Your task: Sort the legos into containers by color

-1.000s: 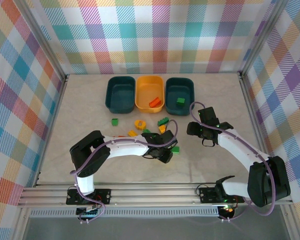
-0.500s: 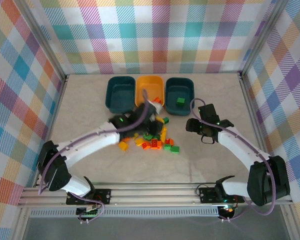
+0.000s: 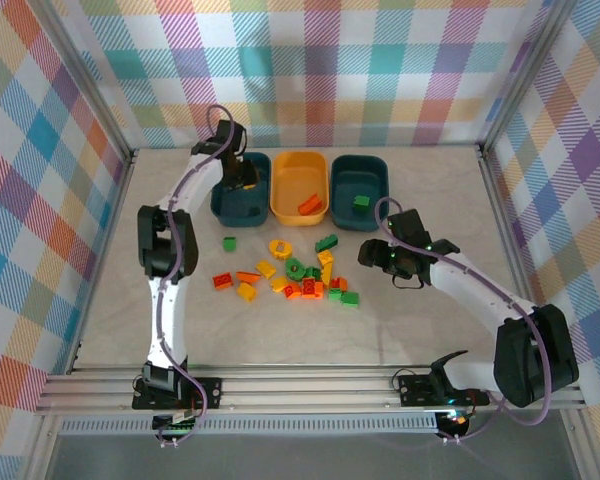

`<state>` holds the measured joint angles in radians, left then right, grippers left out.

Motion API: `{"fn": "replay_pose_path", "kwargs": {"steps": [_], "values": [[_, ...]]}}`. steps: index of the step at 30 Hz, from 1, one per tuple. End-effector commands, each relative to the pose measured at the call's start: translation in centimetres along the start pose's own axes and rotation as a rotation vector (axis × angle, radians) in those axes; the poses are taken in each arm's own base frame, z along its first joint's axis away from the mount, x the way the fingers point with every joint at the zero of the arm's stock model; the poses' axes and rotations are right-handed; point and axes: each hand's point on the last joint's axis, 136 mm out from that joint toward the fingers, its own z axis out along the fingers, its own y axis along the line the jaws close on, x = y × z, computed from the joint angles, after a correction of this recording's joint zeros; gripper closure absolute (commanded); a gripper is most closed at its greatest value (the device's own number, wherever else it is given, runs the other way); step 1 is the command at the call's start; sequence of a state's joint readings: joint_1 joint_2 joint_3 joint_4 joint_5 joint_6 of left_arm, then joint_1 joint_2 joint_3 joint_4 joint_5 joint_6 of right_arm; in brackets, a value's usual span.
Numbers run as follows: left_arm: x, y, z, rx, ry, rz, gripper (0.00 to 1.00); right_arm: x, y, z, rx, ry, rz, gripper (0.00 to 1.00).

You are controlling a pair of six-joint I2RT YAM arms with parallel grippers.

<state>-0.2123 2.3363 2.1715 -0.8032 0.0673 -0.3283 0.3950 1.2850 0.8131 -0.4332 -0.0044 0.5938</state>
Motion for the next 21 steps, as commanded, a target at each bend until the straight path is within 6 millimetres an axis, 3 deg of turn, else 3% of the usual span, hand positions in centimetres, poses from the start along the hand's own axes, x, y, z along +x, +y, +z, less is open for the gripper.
{"fn": "replay_pose_path", "kwargs": {"steps": [1,4,6,9,11,13,15,17,21], "values": [[1.0,0.0,-0.4,-0.017,0.094,-0.011,0.82,0.1,1.7,-0.8,-0.089,0.002,0.04,0.24],[0.7,-0.2,-0.2,-0.004,0.093,-0.026,0.62,-0.1,2.0,-1.1,-0.092,0.005,0.038,0.23],[0.0,-0.7,-1.5,0.014,0.067,-0.018,0.44,-0.1,2.1,-1.2,-0.085,0.002,0.03,0.23],[-1.2,-1.6,-5.0,0.046,0.007,-0.004,0.28,0.0,2.1,-1.2,-0.072,0.005,0.023,0.23],[-1.9,-2.4,-8.4,0.085,-0.054,-0.011,0.23,0.1,2.2,-0.9,-0.063,0.01,0.021,0.22],[-1.3,-2.9,-11.1,0.144,-0.101,-0.045,0.21,0.1,2.8,-0.5,-0.061,0.009,0.021,0.23],[0.3,-3.5,-13.1,0.226,-0.148,-0.101,0.14,-0.2,3.8,0.4,-0.057,0.002,0.028,0.24],[3.2,-3.3,-13.5,0.258,-0.155,-0.132,0.1,-0.7,4.6,1.4,-0.046,-0.011,0.041,0.26],[11.1,-0.9,-12.0,0.234,-0.094,-0.199,0.09,-2.4,7.0,4.0,-0.04,-0.024,0.096,0.28]]}}
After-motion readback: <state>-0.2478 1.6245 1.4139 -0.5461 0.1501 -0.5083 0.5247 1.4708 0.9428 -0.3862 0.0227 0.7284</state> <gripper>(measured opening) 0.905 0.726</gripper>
